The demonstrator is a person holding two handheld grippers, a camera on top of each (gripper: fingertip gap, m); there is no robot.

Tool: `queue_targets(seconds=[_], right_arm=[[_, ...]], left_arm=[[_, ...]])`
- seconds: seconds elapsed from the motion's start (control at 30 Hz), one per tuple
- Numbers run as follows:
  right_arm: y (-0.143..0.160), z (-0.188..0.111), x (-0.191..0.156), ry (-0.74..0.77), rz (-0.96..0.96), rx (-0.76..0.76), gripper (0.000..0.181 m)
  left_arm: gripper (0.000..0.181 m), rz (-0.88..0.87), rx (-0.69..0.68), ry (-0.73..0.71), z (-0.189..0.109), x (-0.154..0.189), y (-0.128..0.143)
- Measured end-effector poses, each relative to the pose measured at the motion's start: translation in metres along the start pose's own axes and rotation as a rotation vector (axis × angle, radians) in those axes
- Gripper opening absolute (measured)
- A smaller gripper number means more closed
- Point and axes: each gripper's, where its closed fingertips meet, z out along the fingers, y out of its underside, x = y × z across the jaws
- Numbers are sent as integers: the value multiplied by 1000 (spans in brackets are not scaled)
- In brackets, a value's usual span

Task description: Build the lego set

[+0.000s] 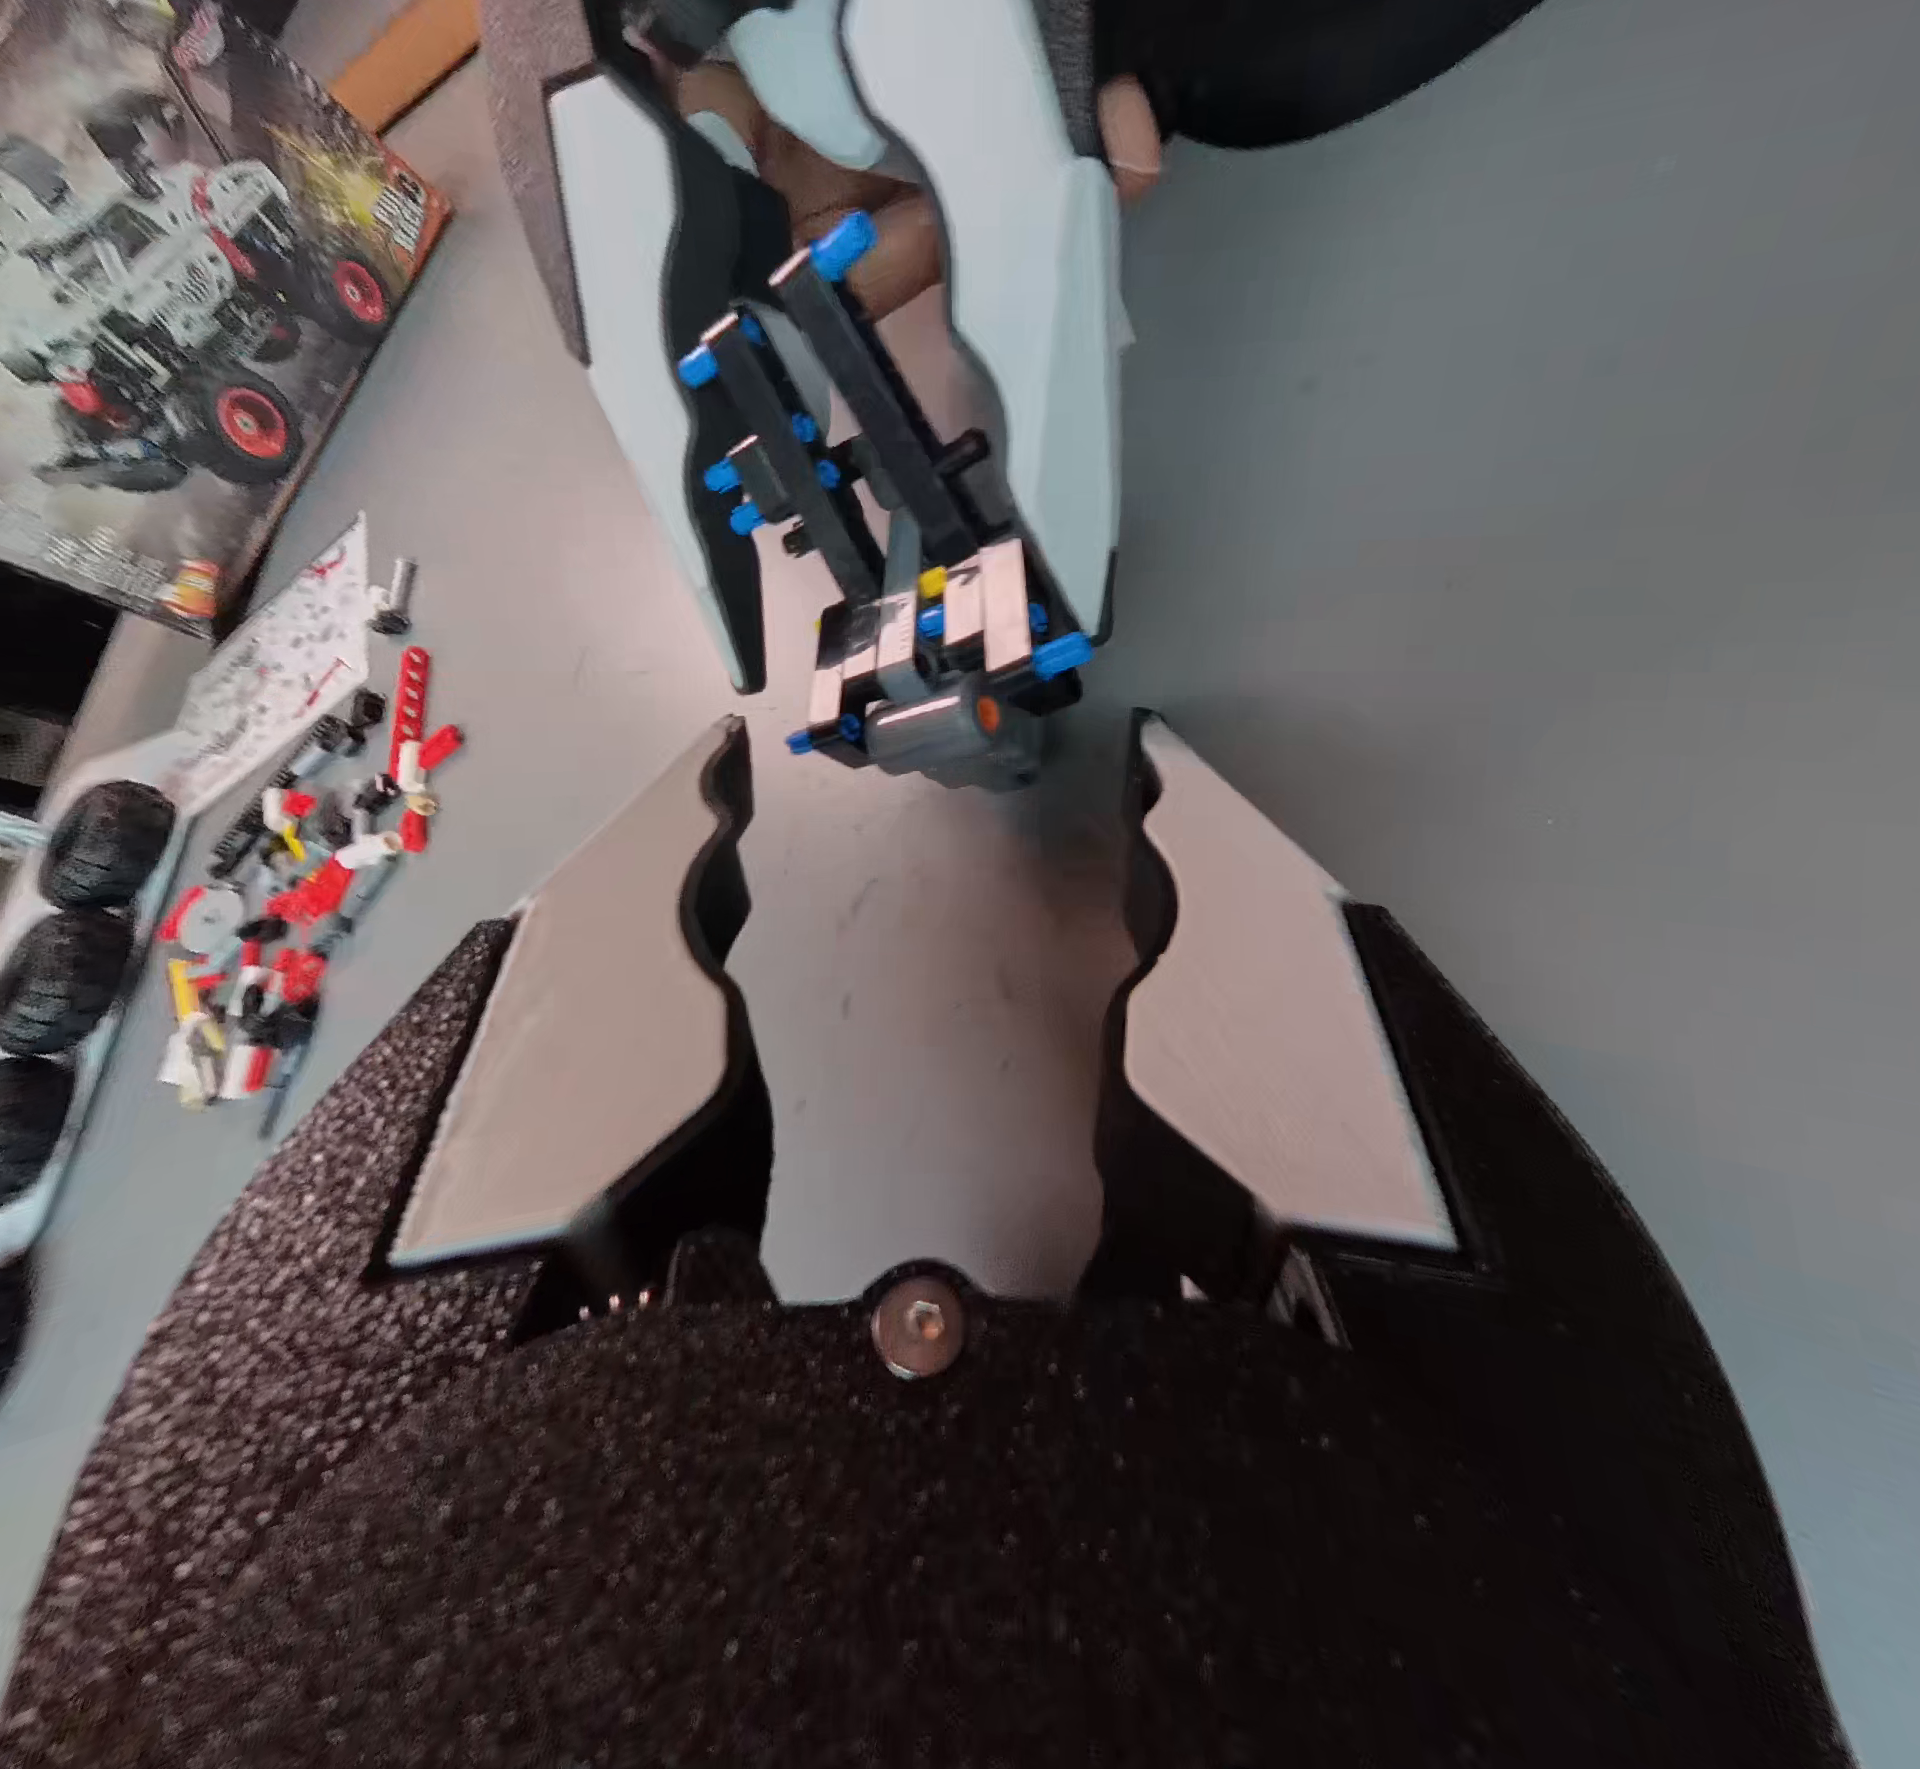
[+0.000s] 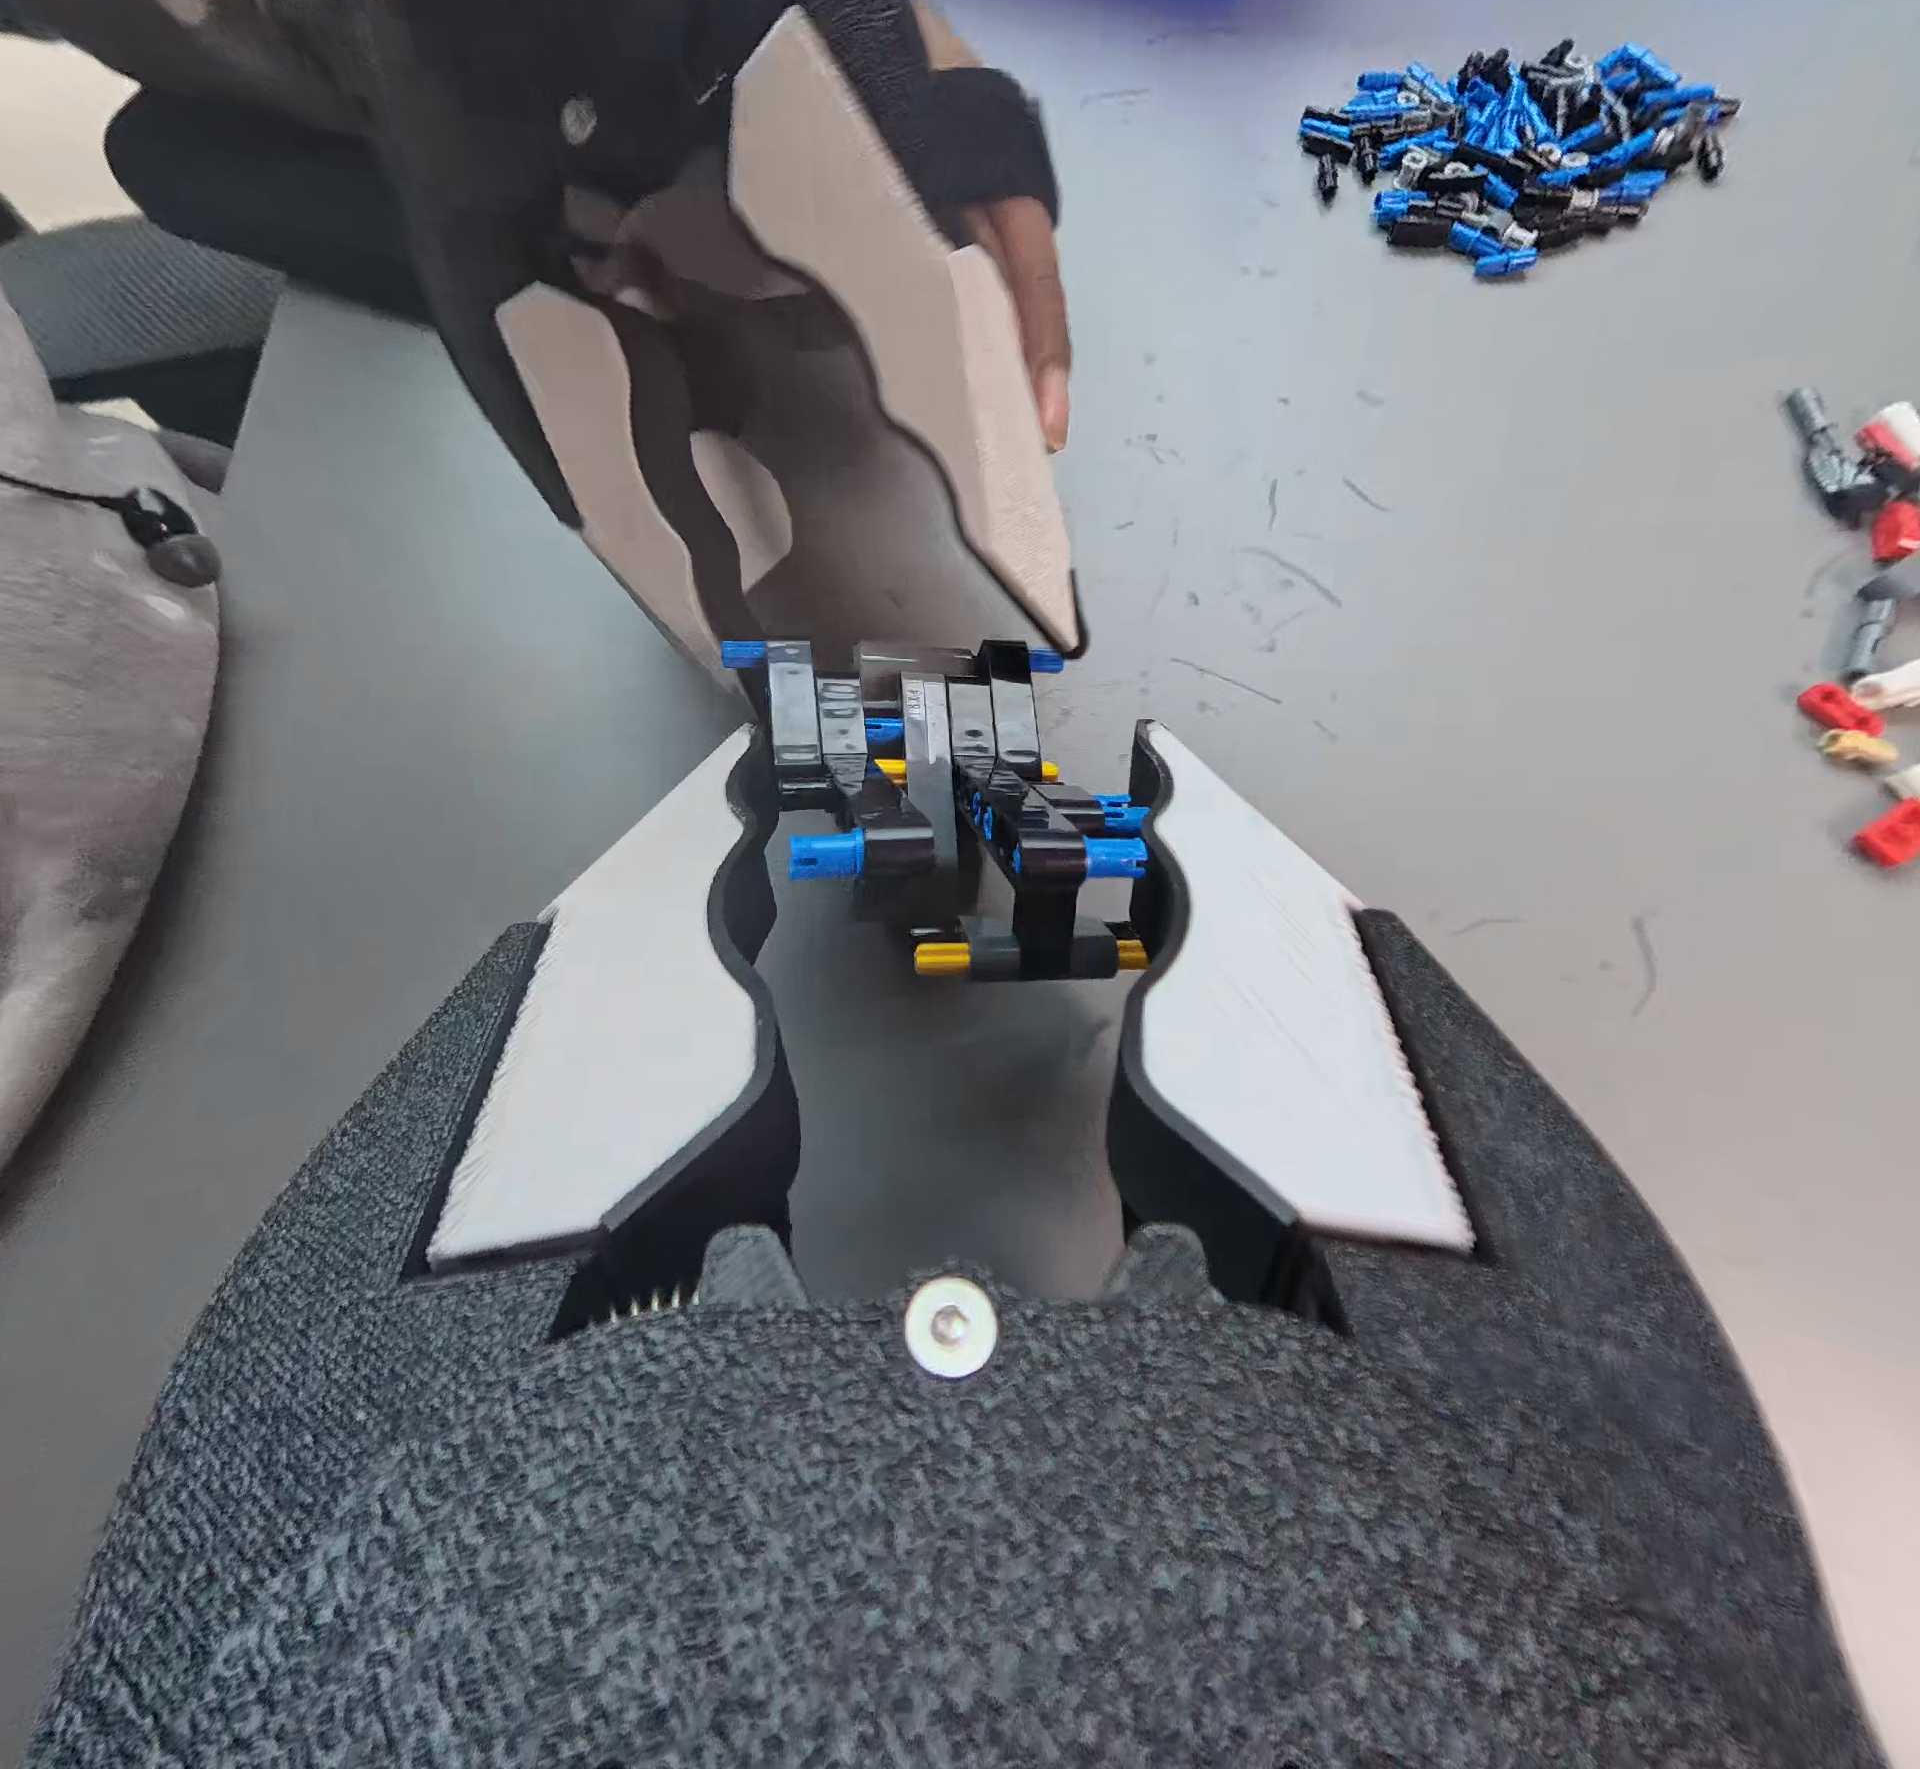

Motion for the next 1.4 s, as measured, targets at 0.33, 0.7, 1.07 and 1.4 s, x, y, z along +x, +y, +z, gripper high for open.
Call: queue_targets(seconds=[0.33, 0.7, 1.07, 1.4], right_arm=[[-3, 4, -4, 116, -237, 17, 68], [-4, 3, -6, 56, -183, 28, 63], [-4, 3, -6, 43, -170, 33, 60], [-6, 2, -9, -18, -162, 44, 54]], left_arm=[[78, -498, 41, 354, -10, 11, -10], [67, -505, 15, 315, -5, 5, -6], [60, -492, -9, 339, -6, 3, -4], [59, -519, -28, 348, -6, 4, -4]])
